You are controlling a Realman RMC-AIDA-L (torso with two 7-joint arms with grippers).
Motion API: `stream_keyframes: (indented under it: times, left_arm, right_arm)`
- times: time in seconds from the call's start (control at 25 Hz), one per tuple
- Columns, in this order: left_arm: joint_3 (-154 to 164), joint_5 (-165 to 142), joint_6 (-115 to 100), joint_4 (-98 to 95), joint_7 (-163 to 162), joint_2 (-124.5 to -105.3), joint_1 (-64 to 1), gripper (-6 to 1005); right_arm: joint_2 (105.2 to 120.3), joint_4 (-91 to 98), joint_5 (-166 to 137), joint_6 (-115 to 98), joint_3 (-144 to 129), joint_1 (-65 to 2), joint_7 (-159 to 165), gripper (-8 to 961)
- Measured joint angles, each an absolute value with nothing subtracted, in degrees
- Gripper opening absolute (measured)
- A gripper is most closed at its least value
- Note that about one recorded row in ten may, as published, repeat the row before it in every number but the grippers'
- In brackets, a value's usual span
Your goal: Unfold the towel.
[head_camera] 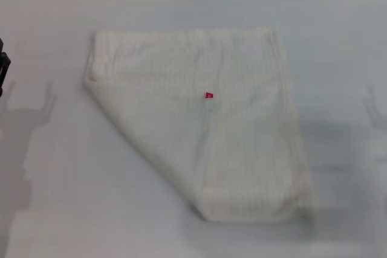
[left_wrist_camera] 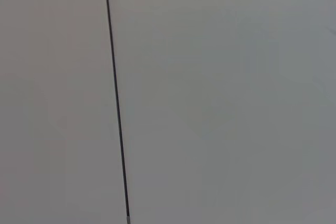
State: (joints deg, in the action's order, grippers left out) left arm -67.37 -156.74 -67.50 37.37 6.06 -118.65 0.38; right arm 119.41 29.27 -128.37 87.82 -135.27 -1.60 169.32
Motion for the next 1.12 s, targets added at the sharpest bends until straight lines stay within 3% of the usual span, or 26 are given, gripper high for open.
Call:
stream_keyframes:
  times: [0.44, 0.56, 0.6, 0.64, 0.72, 0.8, 0.96, 1.12]
  left_arm:
    - [-64.82, -156.97, -65.43, 39.8, 9.68, -118.32, 0.03, 765]
    - [-64.9, -157.49, -52.99, 49.88, 12.73, -117.84, 1.24, 765]
    - [-65.05, -157.7, -50.54, 51.97, 13.16, -117.76, 1.48, 765]
    - [-65.64, -158.33, -43.86, 55.64, 14.32, -117.64, 1.83, 765]
    - [-67.05, -159.57, -32.27, 62.89, 16.06, -117.61, 2.18, 766]
    - [-69.46, -160.61, -13.53, 73.2, 16.16, -117.71, 1.66, 766]
    - [-70.32, -160.65, -0.88, 80.46, 16.37, -117.53, 0.42, 767]
    - [-71.25, -160.33, 16.54, 89.46, 18.91, -117.65, -2.5, 768]
  right_arm:
    - [119.04, 33.21, -128.32, 83.84, -135.34, -1.51, 169.31, 800]
    - [117.06, 41.35, -128.32, 74.36, -134.45, -0.86, 169.29, 795]
    - [114.6, 48.36, -128.44, 64.93, -133.49, -0.6, 169.29, 794]
    - [114.6, 48.36, -128.44, 64.93, -133.49, -0.6, 169.29, 792]
    - [112.93, 54.06, -128.94, 55.32, -131.31, -0.67, 169.28, 789]
    - [112.25, 61.63, -132.06, 39.17, -124.75, -0.75, 168.38, 786]
    - [113.25, 69.51, -136.13, 19.68, -115.65, -1.17, 166.89, 779]
    - [116.14, 77.59, -137.58, -11.07, -101.78, -4.89, 162.85, 773]
